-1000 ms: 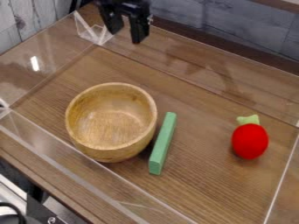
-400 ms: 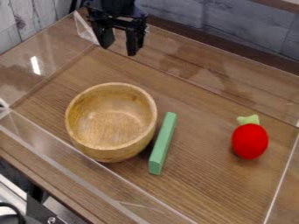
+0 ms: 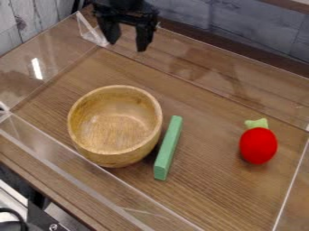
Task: Move the red fruit to the right
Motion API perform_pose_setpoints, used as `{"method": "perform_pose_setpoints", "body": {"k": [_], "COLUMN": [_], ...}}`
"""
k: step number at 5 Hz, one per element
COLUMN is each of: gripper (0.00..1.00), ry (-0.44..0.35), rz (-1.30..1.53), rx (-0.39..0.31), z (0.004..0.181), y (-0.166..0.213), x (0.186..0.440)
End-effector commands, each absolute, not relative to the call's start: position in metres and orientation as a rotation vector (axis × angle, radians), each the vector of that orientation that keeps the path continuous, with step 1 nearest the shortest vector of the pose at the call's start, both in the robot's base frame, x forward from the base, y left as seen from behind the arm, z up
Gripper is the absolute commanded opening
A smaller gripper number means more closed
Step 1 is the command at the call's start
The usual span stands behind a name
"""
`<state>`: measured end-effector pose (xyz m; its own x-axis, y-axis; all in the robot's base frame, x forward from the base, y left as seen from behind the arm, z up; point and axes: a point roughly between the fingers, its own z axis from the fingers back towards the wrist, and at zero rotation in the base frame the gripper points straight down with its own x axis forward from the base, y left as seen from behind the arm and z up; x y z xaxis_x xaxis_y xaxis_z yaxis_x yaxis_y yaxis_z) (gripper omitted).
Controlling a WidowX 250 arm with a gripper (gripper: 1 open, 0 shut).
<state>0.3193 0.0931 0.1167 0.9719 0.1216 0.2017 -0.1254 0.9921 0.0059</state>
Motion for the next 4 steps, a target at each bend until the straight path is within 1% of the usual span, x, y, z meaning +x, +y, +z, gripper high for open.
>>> {"method": "perform_pose_setpoints", "body": {"k": [1, 3, 4], "gripper": [1.00, 1.00, 1.00], "ry": [-0.270, -0.266, -0.226], "rz": [0.120, 0.086, 0.077], "rx": [0.053, 0.057, 0.050], "z": [0.138, 0.103, 0.095], "y": [0.094, 0.103, 0.096], "x": [0.325, 0.333, 0.324]}}
